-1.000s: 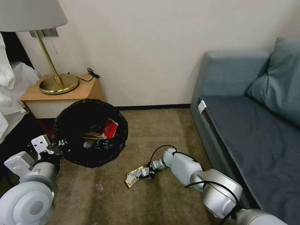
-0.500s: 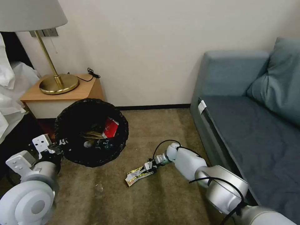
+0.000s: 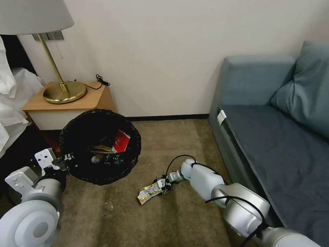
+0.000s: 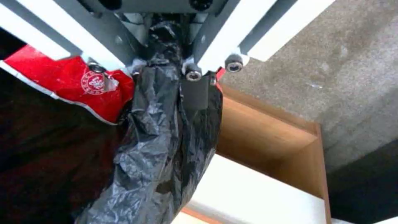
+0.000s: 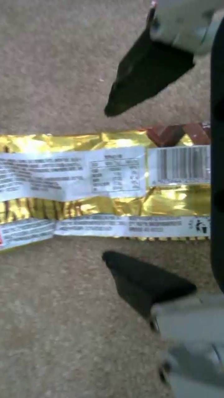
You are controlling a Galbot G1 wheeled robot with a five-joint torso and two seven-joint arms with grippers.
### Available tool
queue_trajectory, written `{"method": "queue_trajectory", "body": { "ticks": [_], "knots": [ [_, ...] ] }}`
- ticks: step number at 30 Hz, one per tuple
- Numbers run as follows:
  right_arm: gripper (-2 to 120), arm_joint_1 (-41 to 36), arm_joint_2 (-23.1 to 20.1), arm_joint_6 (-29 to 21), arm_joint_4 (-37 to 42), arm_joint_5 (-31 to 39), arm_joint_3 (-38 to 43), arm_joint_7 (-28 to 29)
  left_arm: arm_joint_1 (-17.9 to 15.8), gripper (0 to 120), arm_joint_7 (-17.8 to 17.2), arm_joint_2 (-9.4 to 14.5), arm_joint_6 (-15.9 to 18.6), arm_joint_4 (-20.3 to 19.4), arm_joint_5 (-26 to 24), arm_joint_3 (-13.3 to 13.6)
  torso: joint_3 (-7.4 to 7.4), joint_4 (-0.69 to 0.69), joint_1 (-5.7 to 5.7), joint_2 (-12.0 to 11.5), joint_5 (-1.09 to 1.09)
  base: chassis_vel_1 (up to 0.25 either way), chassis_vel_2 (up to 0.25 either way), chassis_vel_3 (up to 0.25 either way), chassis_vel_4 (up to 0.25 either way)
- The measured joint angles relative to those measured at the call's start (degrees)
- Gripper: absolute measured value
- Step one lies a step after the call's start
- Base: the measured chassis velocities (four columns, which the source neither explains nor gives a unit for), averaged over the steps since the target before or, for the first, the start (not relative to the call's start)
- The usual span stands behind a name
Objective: Pick up the trash bin, then pick up the garbage on the floor and place it into the trash bin.
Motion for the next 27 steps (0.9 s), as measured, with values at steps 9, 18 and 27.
{"method": "queue_trajectory", "body": {
  "ticks": [9, 18, 27],
  "knots": [
    [100, 0.3, 0.1, -1.7, -0.9, -2.6, -0.1, 3.2, 0.3, 0, 0.0, -0.2, 0.0, -0.6, 0.1, -0.1, 0.00, 0.00, 0.00, 0.0, 0.00, 0.000, 0.000, 0.000, 0.000],
    [100, 0.6, 0.8, -3.2, -1.3, -2.4, -0.2, 2.9, 0.4, 0, 0.0, -0.3, 0.0, -1.0, 0.2, 0.0, 0.00, 0.00, 0.00, 0.0, 0.00, 0.000, 0.000, 0.000, 0.000],
    [100, 0.1, 0.9, -4.4, -1.4, -2.3, -0.3, 2.9, 0.7, 0, 0.0, -0.4, 0.0, -1.4, 0.3, -0.1, -0.01, 0.00, 0.00, 0.0, 0.00, 0.000, 0.000, 0.000, 0.000]
  ]
}}
